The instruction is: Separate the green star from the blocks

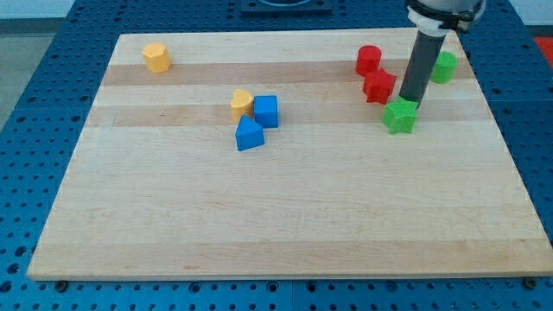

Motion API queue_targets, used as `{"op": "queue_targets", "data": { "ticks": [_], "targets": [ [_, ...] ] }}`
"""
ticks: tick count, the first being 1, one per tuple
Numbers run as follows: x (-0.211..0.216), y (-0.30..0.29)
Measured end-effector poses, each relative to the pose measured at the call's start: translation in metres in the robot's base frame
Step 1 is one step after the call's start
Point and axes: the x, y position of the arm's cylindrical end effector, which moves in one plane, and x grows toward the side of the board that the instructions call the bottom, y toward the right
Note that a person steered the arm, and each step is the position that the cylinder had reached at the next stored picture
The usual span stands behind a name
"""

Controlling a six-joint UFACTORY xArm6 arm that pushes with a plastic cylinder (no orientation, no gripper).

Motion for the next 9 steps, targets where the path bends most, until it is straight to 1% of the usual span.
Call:
{"op": "queue_targets", "data": {
  "ticks": [1, 2, 3, 4, 5, 6, 7, 8, 9],
  "targets": [
    [-0.024, 0.003],
    [0.032, 0.003],
    [0.072, -0.008],
    [0.078, -0.008],
    [0.078, -0.047],
    [0.078, -0.103],
    [0.078, -0.139],
    [0.085, -0.112],
    [0.108, -0.111]
  ]
}}
